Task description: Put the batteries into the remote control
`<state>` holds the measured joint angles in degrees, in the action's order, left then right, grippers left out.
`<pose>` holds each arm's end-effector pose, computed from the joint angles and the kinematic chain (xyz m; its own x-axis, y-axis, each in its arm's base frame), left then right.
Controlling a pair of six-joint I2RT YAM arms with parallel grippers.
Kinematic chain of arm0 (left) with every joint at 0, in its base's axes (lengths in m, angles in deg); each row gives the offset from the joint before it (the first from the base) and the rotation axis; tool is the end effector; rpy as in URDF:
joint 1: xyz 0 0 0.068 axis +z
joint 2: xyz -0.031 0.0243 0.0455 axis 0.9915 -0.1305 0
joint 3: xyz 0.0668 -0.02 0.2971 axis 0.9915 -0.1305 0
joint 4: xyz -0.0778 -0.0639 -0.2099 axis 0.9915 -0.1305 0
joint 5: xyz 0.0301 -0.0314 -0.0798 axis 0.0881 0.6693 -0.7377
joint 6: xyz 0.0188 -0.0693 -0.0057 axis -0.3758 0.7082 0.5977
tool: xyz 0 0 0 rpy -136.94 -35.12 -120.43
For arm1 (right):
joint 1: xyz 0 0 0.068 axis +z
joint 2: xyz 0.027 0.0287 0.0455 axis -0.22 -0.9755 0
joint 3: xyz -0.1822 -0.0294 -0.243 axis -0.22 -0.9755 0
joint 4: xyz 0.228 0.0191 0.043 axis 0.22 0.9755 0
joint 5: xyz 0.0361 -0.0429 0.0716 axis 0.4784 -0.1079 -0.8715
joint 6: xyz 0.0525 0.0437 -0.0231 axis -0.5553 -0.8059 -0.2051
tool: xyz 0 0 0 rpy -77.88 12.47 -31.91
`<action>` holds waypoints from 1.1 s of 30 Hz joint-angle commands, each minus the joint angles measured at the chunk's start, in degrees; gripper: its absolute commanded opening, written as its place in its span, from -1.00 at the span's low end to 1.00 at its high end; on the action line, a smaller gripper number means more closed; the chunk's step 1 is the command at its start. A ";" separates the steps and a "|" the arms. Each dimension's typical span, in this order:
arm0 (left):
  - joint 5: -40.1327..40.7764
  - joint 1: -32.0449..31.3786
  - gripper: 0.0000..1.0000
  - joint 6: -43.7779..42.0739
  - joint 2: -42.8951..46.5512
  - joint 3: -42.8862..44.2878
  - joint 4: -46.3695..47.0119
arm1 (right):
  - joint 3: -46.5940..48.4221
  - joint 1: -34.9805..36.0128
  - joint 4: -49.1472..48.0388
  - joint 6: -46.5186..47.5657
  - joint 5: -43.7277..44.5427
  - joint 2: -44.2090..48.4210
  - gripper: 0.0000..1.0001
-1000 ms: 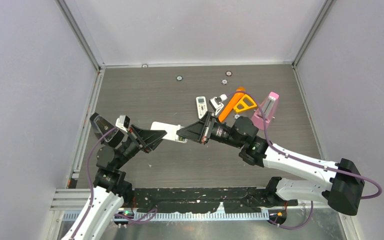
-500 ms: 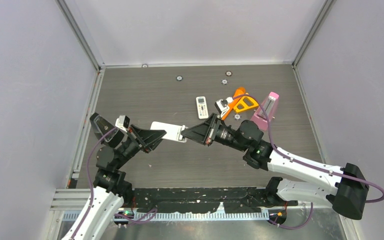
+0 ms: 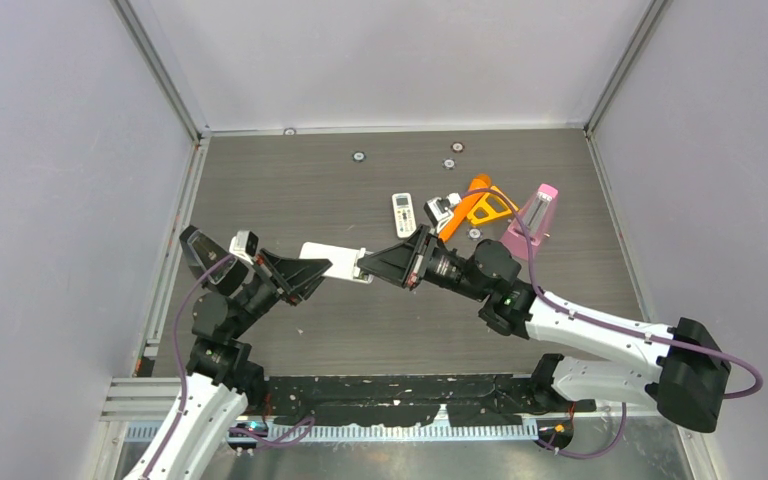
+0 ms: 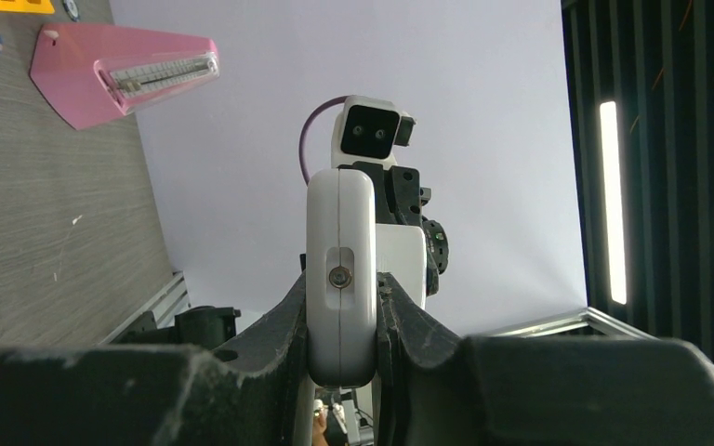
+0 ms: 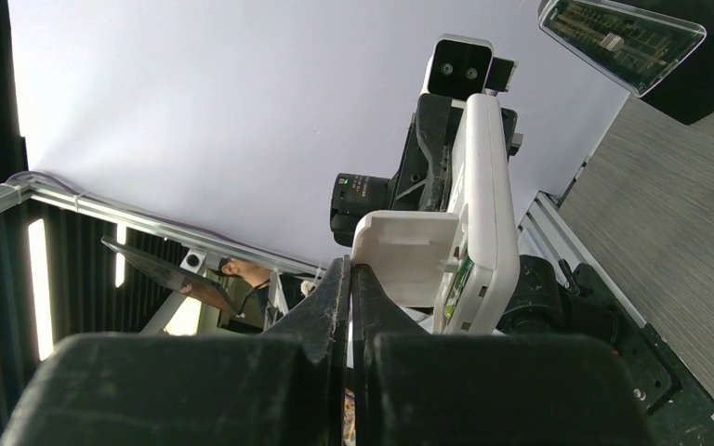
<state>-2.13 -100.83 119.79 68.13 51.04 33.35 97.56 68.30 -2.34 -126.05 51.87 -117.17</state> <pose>0.0672 -0.0535 0.2844 -0.7578 -0.6522 0.0188 0.1325 -0.1820 -0.9743 0.1191 0.1986 0.3717 -0.8736 0.3939 -0.2858 -0.3421 -0.0793 0.9363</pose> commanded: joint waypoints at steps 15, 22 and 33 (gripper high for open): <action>-0.04 -0.12 -1.00 0.79 1.56 0.38 3.93 | 0.37 -0.31 -4.04 0.24 0.41 -0.46 -0.89; 0.28 -0.07 -1.00 0.77 1.64 0.48 3.70 | 0.23 -0.32 -4.60 -0.39 0.10 -1.15 -0.90; 1.06 -0.12 -1.00 0.73 1.66 0.31 3.54 | -1.77 -0.28 -2.39 -1.00 0.79 1.01 -0.90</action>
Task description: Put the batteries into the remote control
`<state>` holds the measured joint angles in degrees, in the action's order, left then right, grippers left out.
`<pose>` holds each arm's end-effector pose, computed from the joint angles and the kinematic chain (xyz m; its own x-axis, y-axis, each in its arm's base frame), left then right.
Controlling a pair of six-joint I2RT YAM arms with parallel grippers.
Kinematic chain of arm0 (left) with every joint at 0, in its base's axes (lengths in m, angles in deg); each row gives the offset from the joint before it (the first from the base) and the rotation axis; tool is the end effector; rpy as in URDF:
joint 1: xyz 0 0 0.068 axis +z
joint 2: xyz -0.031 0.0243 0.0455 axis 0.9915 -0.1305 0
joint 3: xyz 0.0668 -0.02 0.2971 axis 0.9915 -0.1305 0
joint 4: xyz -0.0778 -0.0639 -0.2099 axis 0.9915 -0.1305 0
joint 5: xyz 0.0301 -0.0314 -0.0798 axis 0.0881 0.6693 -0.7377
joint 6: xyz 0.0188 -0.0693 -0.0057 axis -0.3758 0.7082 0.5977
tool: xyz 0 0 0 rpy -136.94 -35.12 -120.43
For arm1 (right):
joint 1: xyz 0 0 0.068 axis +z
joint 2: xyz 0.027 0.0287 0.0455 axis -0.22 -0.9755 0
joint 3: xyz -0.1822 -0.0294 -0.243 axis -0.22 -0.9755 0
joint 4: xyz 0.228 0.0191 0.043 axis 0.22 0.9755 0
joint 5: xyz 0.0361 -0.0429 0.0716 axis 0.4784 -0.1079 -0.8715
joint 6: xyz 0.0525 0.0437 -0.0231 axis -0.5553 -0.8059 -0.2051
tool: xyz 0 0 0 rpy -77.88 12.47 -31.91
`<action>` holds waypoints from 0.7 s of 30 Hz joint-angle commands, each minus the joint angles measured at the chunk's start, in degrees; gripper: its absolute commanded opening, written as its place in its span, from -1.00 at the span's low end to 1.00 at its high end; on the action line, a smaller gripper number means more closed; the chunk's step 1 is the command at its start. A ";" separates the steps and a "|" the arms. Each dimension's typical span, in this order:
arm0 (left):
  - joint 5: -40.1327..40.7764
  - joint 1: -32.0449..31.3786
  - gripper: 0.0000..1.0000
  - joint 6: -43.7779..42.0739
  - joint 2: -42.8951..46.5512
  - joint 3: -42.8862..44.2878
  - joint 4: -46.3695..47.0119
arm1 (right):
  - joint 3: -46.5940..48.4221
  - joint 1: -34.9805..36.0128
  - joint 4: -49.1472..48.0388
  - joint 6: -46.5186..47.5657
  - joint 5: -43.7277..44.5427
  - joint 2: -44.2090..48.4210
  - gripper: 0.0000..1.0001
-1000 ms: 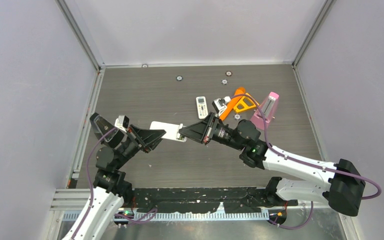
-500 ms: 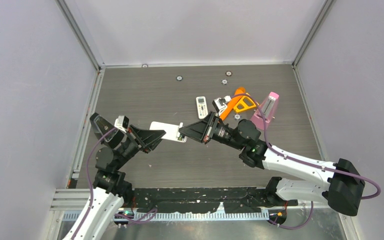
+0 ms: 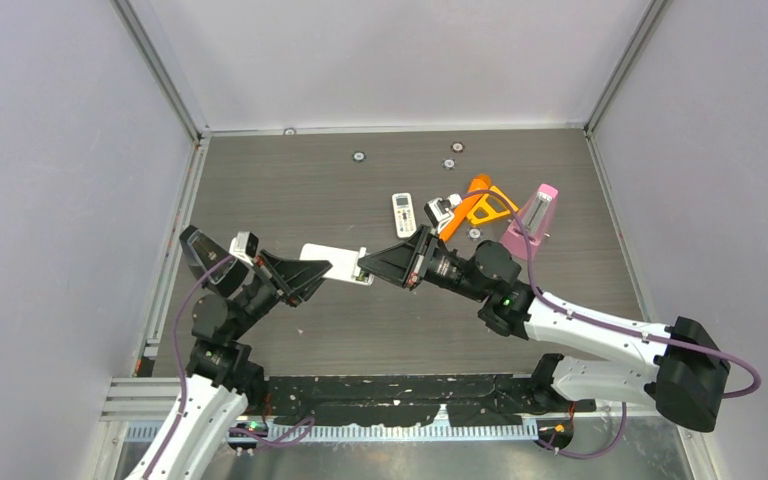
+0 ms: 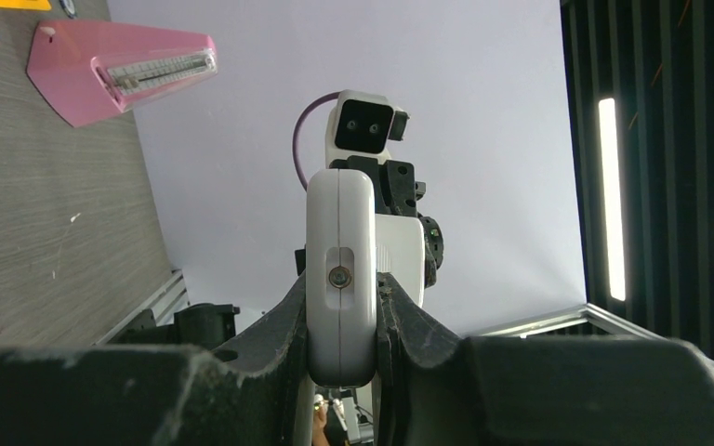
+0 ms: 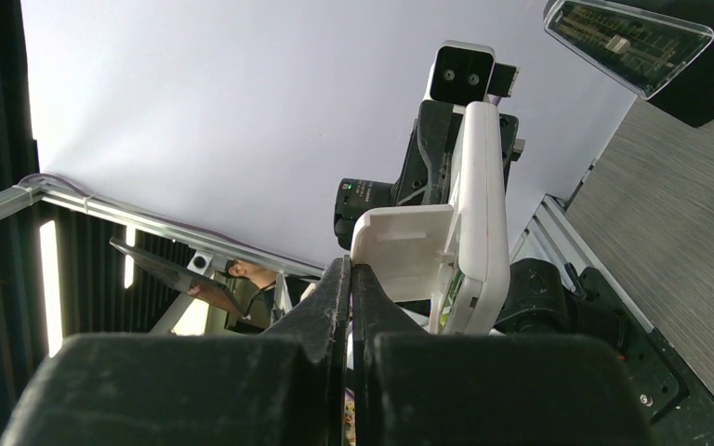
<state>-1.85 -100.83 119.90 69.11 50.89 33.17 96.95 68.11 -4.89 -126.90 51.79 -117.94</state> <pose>0.0649 -0.0525 0.2842 -0.7552 -0.6553 0.0160 0.1420 -0.1873 -0.9720 0.1209 0.1999 0.3709 -0.8746 0.3989 -0.2757 -0.3404 -0.1001 0.9349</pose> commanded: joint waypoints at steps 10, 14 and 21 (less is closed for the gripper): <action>1.00 -0.06 -1.00 0.55 0.74 0.40 3.69 | -1.09 0.06 0.38 -0.54 0.48 1.53 -0.89; 0.83 -0.06 -1.00 0.76 0.64 0.61 4.08 | -1.19 0.01 0.65 -0.60 0.49 1.06 -0.89; 0.47 -0.12 -1.00 0.93 0.97 0.83 4.19 | -1.62 -0.02 3.17 -0.36 1.84 1.12 -0.87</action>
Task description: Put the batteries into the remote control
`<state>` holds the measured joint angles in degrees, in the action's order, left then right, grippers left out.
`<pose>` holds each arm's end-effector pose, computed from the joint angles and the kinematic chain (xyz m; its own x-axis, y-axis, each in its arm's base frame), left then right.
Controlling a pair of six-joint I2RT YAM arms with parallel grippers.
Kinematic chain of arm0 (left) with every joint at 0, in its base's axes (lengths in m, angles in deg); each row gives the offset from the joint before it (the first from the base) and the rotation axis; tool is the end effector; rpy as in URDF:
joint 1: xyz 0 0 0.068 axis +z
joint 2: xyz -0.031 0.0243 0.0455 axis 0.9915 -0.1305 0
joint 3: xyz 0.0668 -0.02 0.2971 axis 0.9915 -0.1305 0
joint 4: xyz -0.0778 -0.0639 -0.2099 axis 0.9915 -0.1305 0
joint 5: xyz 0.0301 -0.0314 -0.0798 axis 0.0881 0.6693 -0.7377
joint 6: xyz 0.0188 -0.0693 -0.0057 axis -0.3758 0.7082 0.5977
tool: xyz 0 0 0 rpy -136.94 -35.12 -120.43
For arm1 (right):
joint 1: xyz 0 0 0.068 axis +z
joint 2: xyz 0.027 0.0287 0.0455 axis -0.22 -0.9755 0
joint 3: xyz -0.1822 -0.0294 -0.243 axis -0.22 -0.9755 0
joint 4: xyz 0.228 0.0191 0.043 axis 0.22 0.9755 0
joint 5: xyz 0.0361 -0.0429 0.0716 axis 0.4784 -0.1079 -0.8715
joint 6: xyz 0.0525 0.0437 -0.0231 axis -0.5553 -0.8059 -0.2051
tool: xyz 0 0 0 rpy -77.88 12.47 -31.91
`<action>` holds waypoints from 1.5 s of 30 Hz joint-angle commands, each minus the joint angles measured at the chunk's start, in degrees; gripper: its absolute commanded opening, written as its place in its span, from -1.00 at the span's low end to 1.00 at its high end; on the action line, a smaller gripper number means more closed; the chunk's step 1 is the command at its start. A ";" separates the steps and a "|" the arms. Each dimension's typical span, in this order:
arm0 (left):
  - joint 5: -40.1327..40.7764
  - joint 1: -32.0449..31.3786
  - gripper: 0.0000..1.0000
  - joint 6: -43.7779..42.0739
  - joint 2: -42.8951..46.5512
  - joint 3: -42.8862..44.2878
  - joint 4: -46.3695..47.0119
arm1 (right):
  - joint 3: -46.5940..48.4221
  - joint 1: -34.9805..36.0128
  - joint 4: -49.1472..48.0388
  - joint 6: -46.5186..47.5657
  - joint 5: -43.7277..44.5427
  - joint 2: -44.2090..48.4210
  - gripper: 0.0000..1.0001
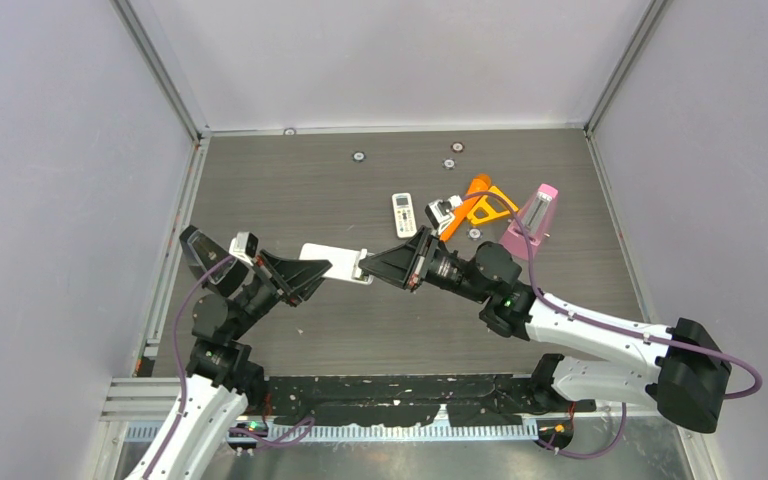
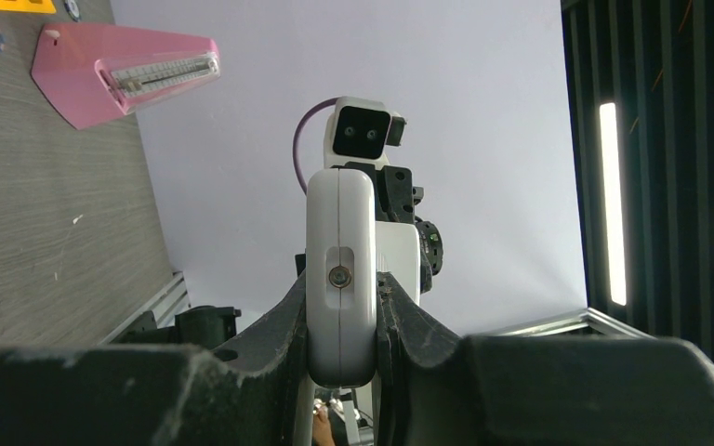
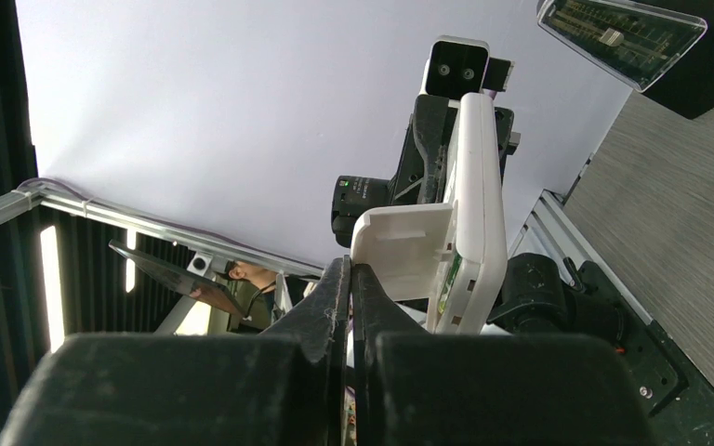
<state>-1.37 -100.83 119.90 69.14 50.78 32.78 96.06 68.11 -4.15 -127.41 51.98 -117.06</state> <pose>0.0655 -0.0523 0.2828 -0.7497 -0.6614 0.0220 0.1352 -0.1857 -0.9733 0.1190 0.1968 0.3671 -0.8784 0.3981 -0.2644 -0.3253 -0.0929 0.9410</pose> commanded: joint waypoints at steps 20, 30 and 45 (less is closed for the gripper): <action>0.21 -0.08 -1.00 1.13 1.22 0.74 4.19 | 0.63 -0.28 17.75 1.23 5.17 4.13 -0.59; 0.69 -0.12 -1.00 0.12 1.58 0.75 2.64 | 2.34 -0.55 21.83 1.82 5.71 5.51 -0.43; 1.04 -0.11 -1.00 -0.46 1.76 0.54 2.03 | 4.79 -1.13 29.66 2.83 6.36 8.45 -0.28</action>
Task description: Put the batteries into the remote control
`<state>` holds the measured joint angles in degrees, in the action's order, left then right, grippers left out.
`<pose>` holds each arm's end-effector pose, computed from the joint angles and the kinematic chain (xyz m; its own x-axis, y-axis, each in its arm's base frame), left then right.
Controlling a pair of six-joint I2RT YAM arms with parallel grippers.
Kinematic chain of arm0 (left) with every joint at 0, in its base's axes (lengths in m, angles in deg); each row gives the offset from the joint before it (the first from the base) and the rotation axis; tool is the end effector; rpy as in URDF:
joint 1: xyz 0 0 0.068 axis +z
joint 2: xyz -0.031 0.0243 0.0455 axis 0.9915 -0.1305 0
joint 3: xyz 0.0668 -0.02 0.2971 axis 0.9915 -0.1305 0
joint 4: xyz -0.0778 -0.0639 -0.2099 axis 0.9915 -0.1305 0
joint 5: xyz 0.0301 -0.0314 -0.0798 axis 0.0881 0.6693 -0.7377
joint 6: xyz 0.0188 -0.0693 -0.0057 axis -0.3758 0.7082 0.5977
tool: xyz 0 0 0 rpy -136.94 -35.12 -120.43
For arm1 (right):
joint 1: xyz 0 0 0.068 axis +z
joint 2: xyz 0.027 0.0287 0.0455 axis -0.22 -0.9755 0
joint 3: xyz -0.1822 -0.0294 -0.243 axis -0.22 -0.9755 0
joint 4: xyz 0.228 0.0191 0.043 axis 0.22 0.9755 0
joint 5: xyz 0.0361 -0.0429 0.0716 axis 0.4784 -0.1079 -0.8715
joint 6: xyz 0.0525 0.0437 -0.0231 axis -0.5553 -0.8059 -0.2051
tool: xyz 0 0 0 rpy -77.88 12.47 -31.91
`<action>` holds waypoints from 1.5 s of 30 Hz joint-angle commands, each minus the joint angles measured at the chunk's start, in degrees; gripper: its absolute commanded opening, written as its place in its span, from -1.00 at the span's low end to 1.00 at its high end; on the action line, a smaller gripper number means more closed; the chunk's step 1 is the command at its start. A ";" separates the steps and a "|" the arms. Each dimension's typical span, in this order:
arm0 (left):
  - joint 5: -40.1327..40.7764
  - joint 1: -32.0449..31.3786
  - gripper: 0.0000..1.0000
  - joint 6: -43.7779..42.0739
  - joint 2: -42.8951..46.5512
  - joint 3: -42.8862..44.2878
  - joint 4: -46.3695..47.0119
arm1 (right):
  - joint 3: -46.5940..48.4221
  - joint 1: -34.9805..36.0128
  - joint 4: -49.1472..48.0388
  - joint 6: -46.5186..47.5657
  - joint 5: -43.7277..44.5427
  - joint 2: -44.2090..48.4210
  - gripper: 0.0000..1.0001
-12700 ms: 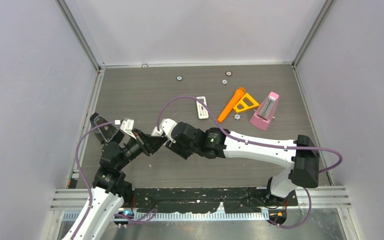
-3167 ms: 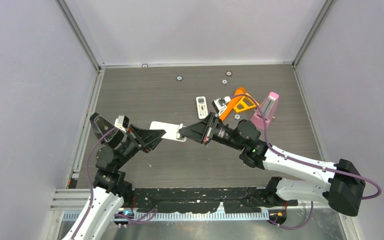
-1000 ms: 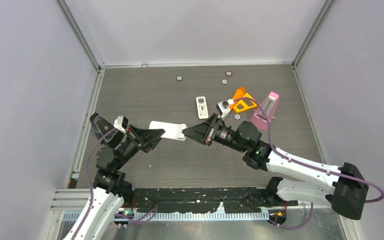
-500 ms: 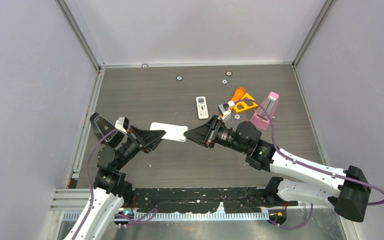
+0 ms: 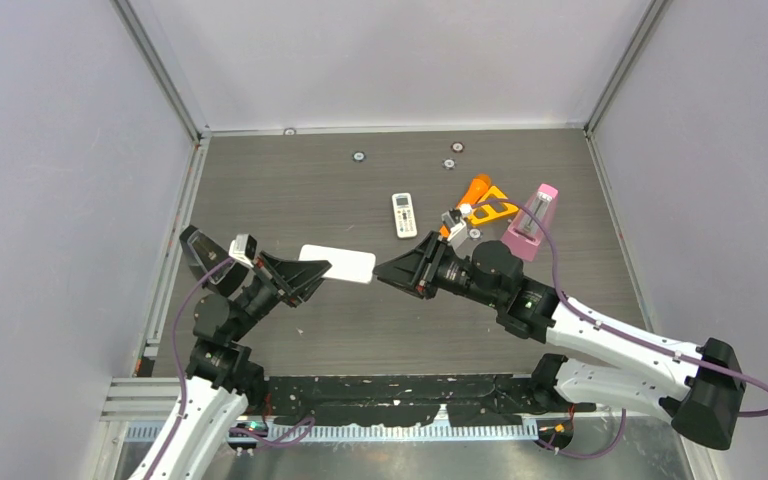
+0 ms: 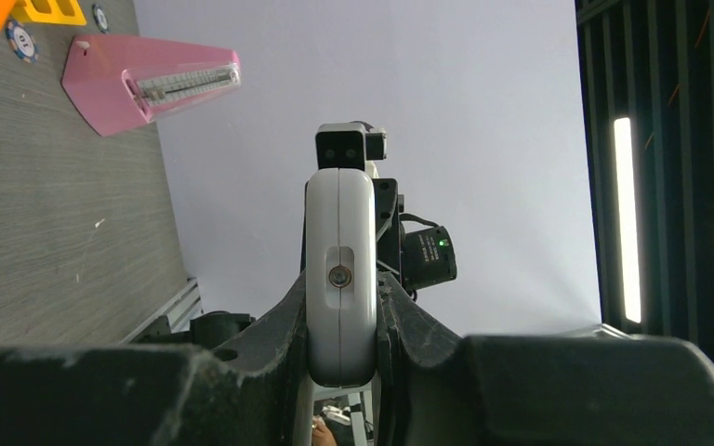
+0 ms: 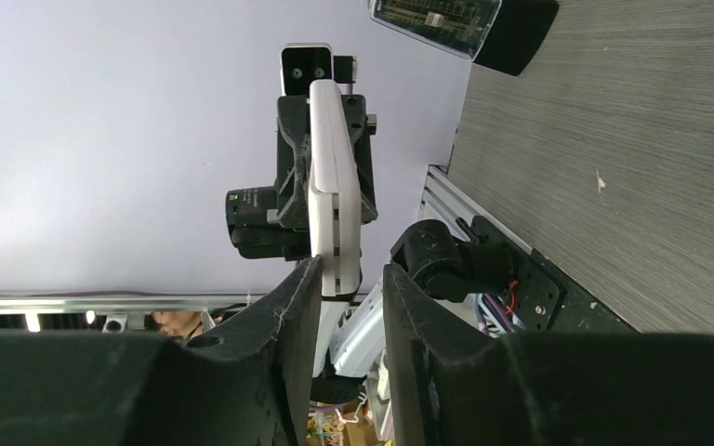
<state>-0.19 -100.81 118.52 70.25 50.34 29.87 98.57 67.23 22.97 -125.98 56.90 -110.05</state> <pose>0.0654 -0.0511 0.2753 -0.7321 -0.6808 0.0221 0.1188 -0.1596 -0.9800 0.1121 0.1723 0.3446 -0.8753 0.4244 -0.2318 -0.1685 0.1816 0.9688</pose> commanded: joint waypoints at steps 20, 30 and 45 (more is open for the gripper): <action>-0.41 -0.08 -1.00 0.18 0.53 0.90 4.57 | 2.25 -0.25 -0.64 3.13 2.08 1.77 0.20; -0.66 -0.11 -1.00 -0.13 0.43 1.38 4.62 | 4.05 -0.28 -3.73 4.19 0.82 -1.13 0.21; -0.98 -0.16 -1.00 0.66 -0.10 2.40 4.93 | 3.93 -0.29 -6.49 4.34 -1.05 -5.70 -0.48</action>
<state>-0.54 -100.83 118.31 69.92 50.34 30.33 101.32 67.21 19.11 -122.14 56.18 -115.62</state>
